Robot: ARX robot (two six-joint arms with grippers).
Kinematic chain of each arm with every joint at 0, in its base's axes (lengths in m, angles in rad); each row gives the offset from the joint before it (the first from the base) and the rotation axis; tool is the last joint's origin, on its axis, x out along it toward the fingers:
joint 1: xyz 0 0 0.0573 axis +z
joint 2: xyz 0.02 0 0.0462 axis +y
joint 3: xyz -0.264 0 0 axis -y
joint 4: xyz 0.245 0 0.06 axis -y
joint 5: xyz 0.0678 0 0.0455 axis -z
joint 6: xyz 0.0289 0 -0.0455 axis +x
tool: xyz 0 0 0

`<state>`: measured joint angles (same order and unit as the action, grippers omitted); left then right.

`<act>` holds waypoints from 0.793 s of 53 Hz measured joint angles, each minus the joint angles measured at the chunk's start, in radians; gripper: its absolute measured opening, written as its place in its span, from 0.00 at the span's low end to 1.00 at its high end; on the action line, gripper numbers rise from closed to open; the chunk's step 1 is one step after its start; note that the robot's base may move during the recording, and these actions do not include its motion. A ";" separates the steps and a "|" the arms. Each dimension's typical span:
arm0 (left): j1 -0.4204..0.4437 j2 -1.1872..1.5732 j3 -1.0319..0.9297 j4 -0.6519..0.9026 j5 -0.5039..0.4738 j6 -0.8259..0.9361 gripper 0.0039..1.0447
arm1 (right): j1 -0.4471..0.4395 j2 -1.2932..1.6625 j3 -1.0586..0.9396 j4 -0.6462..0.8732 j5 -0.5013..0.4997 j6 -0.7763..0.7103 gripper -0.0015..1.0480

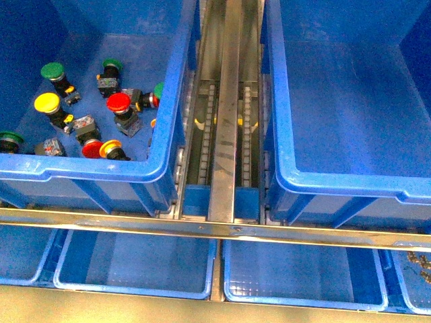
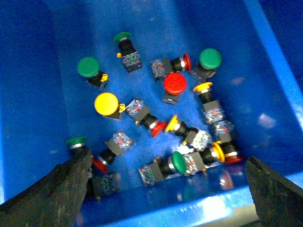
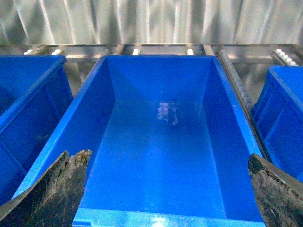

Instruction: Pick red and yellow buttons and place in box

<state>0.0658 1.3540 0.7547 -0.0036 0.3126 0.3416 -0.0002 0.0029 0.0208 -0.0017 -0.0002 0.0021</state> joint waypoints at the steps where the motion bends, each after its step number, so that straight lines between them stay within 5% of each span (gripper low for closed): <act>1: -0.002 0.024 0.011 0.008 -0.005 0.017 0.93 | 0.000 0.000 0.000 0.000 0.000 0.000 0.94; 42: -0.115 0.634 0.335 0.187 -0.190 0.175 0.93 | 0.000 0.000 0.000 0.000 0.000 0.000 0.94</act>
<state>-0.0494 1.9877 1.0893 0.1829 0.1223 0.5171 -0.0002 0.0029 0.0208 -0.0017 -0.0002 0.0021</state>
